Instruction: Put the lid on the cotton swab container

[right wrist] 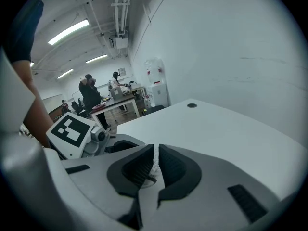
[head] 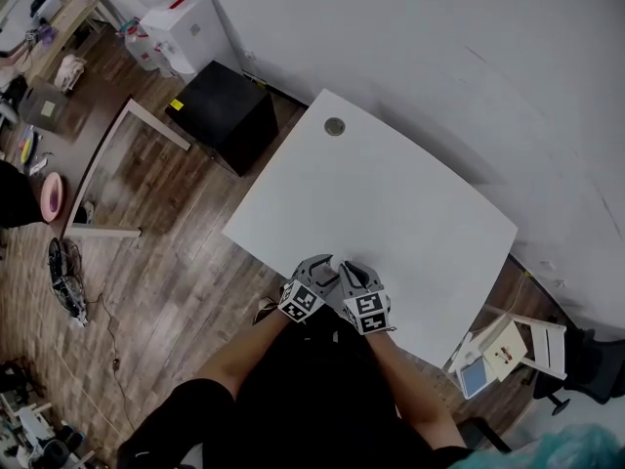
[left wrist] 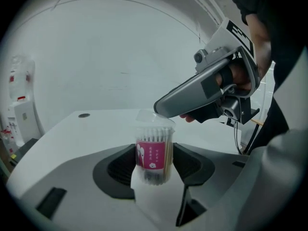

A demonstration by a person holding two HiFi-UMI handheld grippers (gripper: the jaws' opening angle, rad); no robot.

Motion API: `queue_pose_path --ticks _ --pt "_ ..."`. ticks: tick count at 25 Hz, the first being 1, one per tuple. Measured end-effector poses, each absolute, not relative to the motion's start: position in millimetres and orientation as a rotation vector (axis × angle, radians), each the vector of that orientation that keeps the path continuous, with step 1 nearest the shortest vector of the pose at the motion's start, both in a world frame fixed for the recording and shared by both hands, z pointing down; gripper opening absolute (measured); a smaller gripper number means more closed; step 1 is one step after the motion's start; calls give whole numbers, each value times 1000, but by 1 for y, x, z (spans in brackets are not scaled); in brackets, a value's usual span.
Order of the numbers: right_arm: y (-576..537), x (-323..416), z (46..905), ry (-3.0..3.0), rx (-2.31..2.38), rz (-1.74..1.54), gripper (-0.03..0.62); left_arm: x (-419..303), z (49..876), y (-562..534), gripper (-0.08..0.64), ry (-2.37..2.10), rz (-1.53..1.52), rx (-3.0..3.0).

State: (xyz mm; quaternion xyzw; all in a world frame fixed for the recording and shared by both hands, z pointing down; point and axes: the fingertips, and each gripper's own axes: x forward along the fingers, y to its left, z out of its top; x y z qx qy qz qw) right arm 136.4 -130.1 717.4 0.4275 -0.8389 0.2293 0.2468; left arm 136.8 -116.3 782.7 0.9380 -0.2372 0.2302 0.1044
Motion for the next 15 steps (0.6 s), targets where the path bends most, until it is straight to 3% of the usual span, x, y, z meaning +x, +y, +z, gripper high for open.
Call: queue_pose_path --ticks 15 --pt "-136 123 742 -2267 1109 756 37 124 798 -112 247 -682 728 2759"
